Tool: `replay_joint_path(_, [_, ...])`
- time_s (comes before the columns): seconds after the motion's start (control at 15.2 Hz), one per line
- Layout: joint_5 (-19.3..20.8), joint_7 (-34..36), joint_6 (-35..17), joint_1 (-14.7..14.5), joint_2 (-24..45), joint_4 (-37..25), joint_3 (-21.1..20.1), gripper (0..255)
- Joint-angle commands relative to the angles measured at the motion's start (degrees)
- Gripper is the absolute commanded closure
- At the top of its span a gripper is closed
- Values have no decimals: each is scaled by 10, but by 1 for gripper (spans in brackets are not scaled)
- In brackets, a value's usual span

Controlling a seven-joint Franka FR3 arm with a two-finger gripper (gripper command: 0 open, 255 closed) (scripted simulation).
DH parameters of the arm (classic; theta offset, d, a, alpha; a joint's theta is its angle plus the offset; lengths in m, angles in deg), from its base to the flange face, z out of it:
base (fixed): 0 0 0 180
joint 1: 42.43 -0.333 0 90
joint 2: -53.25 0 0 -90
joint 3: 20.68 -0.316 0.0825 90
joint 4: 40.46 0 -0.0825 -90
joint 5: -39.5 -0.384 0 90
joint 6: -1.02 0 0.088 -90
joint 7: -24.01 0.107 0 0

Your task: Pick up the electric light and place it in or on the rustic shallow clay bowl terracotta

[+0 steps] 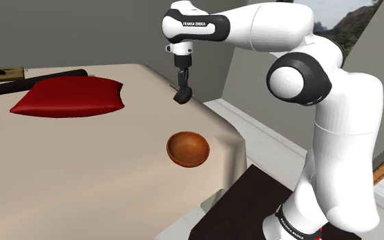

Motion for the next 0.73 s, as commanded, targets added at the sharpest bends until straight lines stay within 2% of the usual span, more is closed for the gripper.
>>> replay_joint_path(0.0, [0, 1, 16, 1, 1, -18, 0, 255])
replay_joint_path(0.07, [0, 1, 18, 2, 1, -19, 0, 255])
replay_joint_path(0.33, [46, 49, -25, -61, -106, 121, 2, 255])
replay_joint_path(0.66, [100, 124, -54, -112, -228, 257, -17, 255])
